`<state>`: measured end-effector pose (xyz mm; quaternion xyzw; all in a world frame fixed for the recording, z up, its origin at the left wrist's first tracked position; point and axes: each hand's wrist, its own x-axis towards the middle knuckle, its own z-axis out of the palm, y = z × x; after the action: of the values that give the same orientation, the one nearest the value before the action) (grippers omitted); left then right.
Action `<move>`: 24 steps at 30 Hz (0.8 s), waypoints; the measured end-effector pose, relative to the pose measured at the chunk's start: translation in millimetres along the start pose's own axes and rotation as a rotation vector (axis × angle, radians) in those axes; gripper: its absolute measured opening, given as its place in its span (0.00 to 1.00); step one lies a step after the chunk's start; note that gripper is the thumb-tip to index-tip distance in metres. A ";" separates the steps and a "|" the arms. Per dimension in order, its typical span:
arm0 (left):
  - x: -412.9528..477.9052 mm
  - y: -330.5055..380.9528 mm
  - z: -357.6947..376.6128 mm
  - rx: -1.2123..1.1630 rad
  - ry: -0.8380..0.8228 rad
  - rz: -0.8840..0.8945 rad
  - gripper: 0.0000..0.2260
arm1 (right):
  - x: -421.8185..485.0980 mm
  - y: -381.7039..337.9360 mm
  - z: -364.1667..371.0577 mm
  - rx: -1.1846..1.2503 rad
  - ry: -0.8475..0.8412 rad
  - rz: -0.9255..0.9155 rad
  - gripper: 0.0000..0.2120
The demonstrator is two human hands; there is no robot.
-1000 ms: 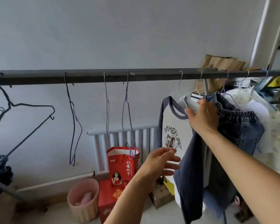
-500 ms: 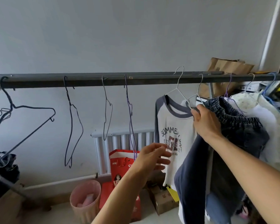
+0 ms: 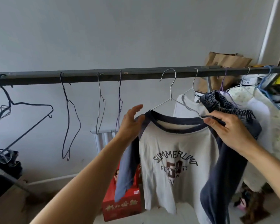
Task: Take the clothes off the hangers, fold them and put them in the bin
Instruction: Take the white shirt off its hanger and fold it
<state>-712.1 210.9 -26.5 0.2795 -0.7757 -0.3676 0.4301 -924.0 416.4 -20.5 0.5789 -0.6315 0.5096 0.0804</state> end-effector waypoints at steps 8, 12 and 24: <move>-20.7 1.2 -22.0 0.091 -0.121 0.073 0.06 | -19.2 -8.1 -15.5 0.057 -0.049 -0.068 0.12; -33.5 5.8 -25.7 0.145 -0.082 0.120 0.06 | -23.4 1.4 -23.0 0.077 -0.122 -0.044 0.25; -68.4 27.5 -8.1 0.099 0.000 0.242 0.06 | -27.5 -20.3 -7.8 0.143 -0.201 -0.051 0.11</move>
<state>-675.8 275.3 -32.9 0.2049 -0.8209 -0.2744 0.4570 -902.6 443.9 -24.7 0.6473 -0.5834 0.4904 -0.0116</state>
